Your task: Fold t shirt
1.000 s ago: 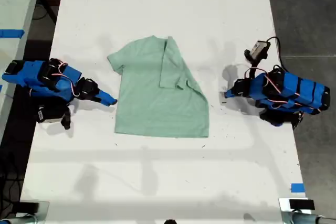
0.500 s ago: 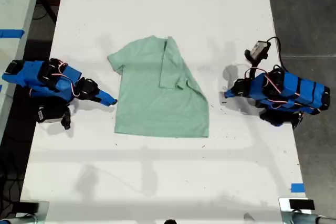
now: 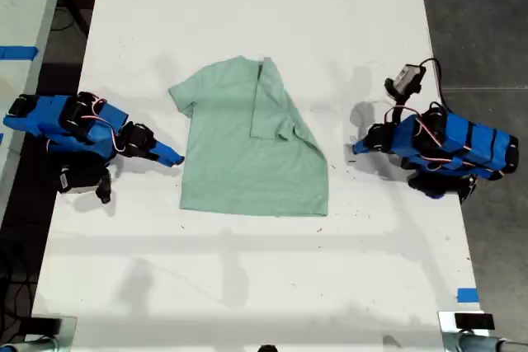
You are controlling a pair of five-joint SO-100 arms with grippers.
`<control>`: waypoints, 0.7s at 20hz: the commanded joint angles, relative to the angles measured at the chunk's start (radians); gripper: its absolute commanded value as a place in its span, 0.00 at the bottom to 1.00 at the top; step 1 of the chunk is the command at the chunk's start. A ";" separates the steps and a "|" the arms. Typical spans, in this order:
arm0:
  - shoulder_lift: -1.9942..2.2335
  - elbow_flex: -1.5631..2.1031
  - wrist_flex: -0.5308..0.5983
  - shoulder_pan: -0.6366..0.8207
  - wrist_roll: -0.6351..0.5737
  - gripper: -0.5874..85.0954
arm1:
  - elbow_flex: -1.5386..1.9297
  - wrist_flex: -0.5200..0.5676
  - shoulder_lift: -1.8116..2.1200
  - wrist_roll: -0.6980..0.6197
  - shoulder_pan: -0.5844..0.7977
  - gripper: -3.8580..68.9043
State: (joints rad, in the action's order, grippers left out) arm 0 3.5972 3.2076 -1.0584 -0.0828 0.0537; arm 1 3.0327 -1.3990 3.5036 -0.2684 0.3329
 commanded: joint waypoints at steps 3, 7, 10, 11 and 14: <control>0.008 0.006 -0.003 -0.008 -0.005 0.14 | 0.026 -0.011 0.011 0.014 -0.003 0.04; 0.008 0.006 -0.003 -0.008 -0.005 0.14 | 0.026 -0.009 0.011 0.011 -0.003 0.04; 0.008 0.006 -0.003 -0.008 -0.005 0.14 | 0.026 -0.009 0.011 0.014 -0.006 0.04; 0.008 0.006 -0.003 -0.008 -0.005 0.14 | 0.026 -0.011 0.011 0.015 -0.008 0.04; 0.008 0.006 -0.003 -0.008 -0.005 0.14 | 0.026 -0.011 0.011 0.020 -0.005 0.04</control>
State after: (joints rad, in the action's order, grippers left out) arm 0 3.5972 3.2076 -1.0584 -0.0828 0.0537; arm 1 3.0327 -1.3990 3.5036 -0.2638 0.3329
